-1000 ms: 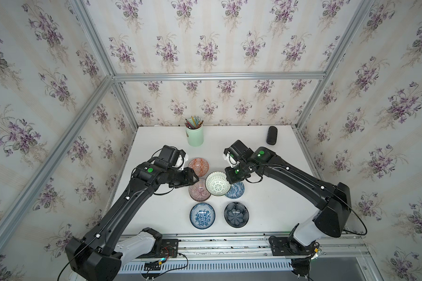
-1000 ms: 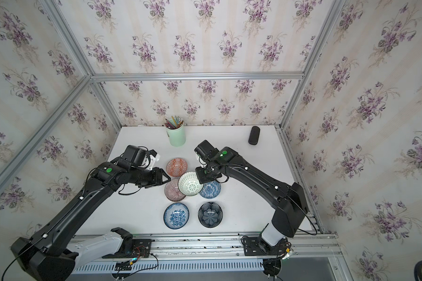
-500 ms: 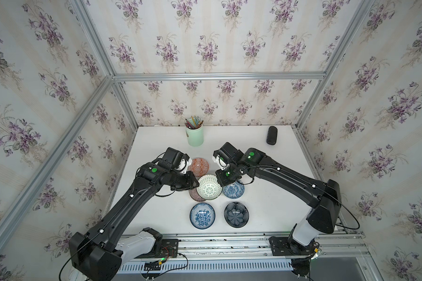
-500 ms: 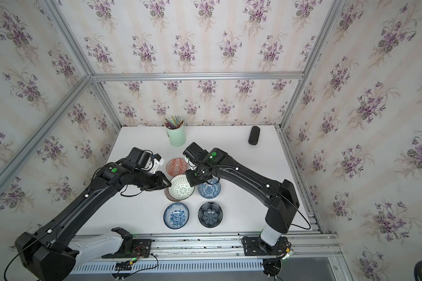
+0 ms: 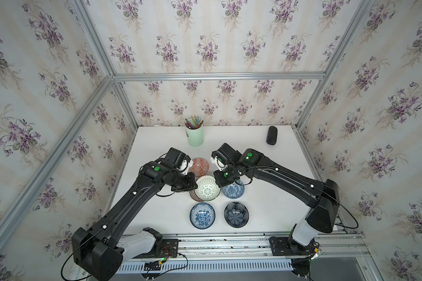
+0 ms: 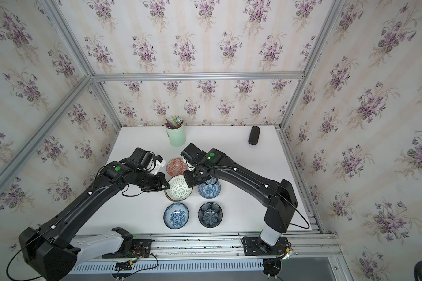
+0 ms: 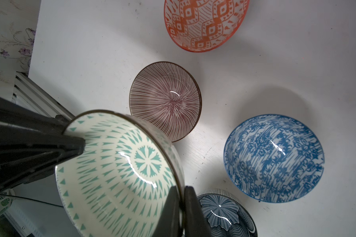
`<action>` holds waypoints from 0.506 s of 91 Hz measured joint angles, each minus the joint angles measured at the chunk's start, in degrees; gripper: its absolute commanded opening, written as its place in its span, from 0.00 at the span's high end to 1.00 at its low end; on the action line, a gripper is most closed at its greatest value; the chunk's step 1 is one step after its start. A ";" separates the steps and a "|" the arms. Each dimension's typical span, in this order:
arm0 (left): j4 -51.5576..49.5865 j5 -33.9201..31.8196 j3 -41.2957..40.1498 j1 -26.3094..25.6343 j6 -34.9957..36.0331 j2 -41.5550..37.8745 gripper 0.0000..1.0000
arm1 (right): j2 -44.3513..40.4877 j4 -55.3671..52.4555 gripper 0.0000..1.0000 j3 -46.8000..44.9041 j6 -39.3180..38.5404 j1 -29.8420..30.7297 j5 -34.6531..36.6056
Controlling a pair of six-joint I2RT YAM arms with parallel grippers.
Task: Stack the bowls
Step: Pick up the bowl from the center of the board.
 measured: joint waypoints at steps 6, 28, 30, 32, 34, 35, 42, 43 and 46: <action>-0.59 -1.16 0.00 -0.04 0.11 0.22 1.00 | 0.15 0.90 1.00 0.04 0.37 0.09 -0.35; -1.73 -2.82 0.22 -0.17 0.07 0.33 1.00 | 1.03 1.64 0.93 0.09 0.52 0.39 -0.63; -1.84 -2.97 0.28 -0.17 0.07 0.33 1.00 | 1.09 1.68 0.85 0.11 0.55 0.42 -0.63; -1.95 -3.17 0.39 -0.20 0.07 0.31 1.00 | 1.16 1.70 0.72 0.22 0.57 0.42 -0.63; -2.10 -3.43 0.48 -0.22 0.07 0.31 1.00 | 1.22 1.75 0.64 0.33 0.87 0.42 -0.74; -2.16 -3.63 0.55 -0.22 0.09 0.31 1.00 | 1.22 1.81 0.60 0.37 1.09 0.39 -0.83; -2.91 -4.24 0.92 -0.22 0.13 0.31 1.00 | 1.22 2.05 0.42 0.79 1.14 0.39 -0.90; -3.02 -4.46 1.01 -0.22 0.13 0.31 1.00 | 1.20 2.12 0.40 0.85 1.14 0.39 -0.92; -3.28 -4.87 1.14 -0.22 0.13 0.31 1.00 | 1.11 2.34 0.37 1.03 1.11 0.39 -0.85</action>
